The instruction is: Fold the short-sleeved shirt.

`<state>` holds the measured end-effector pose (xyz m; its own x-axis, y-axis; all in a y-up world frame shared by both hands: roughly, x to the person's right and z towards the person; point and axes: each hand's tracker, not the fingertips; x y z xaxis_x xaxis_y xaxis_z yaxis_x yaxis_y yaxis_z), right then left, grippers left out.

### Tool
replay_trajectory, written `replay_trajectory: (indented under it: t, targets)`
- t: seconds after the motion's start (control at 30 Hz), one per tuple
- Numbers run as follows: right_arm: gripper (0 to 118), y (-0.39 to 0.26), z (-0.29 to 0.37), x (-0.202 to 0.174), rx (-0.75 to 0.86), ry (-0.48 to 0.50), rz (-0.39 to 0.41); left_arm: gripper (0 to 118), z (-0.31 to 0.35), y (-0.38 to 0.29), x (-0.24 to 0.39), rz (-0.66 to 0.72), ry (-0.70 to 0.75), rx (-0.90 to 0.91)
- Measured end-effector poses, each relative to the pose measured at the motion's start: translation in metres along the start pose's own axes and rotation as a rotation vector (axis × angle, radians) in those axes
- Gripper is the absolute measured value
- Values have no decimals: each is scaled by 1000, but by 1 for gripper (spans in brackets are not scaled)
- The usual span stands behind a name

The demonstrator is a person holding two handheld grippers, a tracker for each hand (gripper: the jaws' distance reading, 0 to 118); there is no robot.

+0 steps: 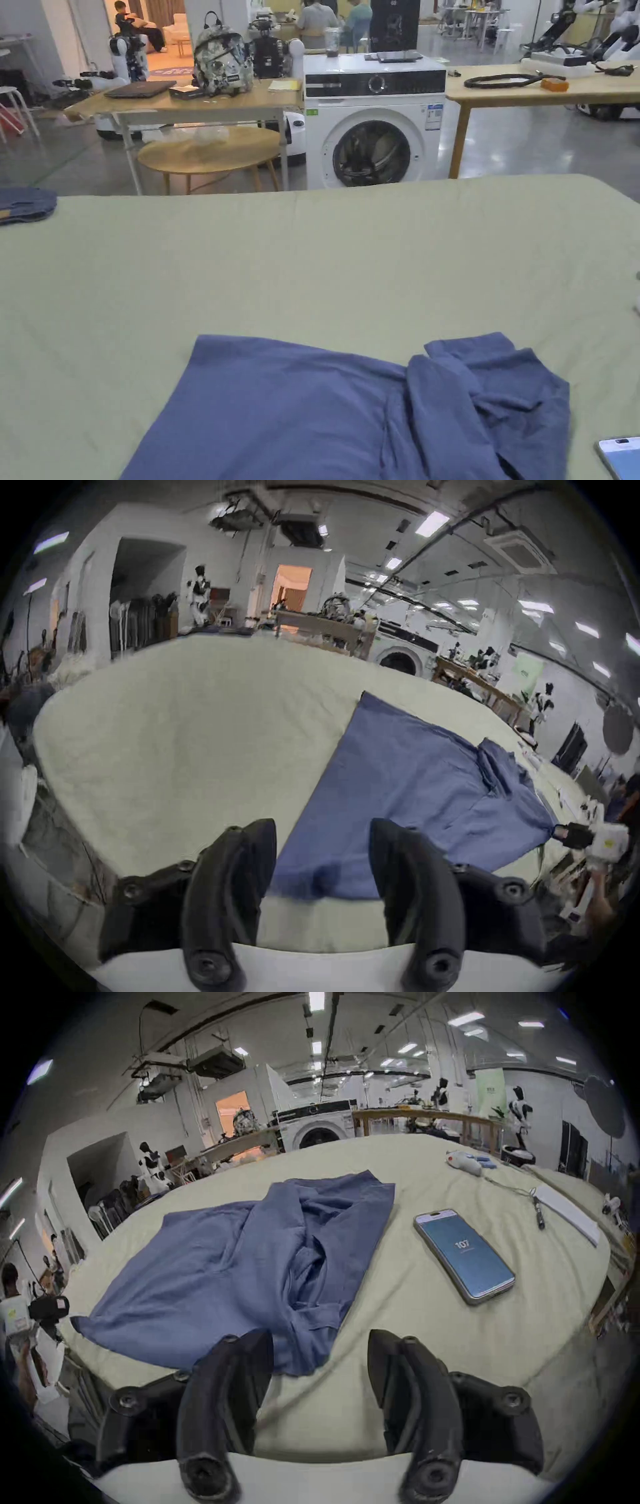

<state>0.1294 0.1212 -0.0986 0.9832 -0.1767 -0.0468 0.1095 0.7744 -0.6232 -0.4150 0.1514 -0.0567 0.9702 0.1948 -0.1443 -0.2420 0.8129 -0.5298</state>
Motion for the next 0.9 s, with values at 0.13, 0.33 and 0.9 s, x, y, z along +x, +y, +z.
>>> replay_trajectory:
  t: [0.13,0.33,0.9]
  targets:
    - [60,19,25,-6,65,3,20,54,14,18,26,-91,-45,79]
    - [59,74,50,-36,251,48,101,54,39,60,60,-122,-211,228]
    - [0,99,40,-74,274,109,190,0,53,82,83,-161,-278,274]
